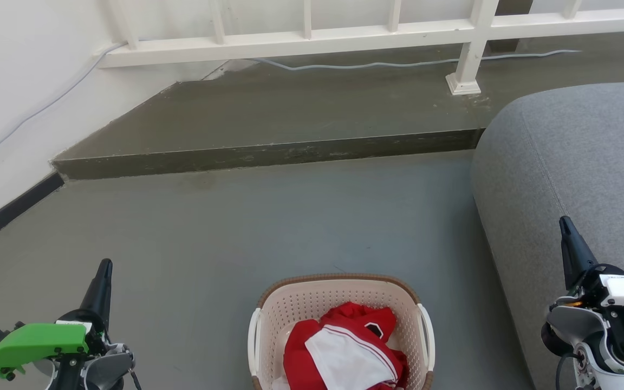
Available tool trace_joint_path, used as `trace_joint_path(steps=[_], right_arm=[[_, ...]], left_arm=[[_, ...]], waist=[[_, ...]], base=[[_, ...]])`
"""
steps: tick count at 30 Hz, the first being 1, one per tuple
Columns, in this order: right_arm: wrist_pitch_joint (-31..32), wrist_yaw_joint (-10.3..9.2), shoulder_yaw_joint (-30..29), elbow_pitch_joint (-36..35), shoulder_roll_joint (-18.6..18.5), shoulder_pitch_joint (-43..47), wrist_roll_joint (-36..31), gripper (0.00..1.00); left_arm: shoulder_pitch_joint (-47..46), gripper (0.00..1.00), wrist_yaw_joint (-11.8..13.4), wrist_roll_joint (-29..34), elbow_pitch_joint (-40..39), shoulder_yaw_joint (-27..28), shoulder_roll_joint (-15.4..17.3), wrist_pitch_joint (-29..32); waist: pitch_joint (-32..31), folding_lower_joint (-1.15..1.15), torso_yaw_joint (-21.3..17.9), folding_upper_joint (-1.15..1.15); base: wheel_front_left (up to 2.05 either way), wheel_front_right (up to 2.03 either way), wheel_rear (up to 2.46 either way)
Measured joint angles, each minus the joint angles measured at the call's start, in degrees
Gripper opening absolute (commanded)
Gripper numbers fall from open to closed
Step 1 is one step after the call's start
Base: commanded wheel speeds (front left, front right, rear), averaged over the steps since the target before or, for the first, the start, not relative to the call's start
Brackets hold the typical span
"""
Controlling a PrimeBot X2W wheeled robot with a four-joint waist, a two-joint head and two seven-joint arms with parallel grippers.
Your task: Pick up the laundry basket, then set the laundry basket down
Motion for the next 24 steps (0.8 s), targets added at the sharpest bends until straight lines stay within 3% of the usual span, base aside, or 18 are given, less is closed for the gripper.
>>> trace_joint_path(steps=[24], right_arm=[[0.0, 0.0, -0.1, 0.0, 0.1, 0.0, 0.0, 0.0]], left_arm=[[0.0, 0.0, 0.0, 0.0, 0.0, 0.0, 0.0, 0.0]], waist=[[0.0, 0.0, 0.0, 0.0]], base=[[0.0, 0.0, 0.0]])
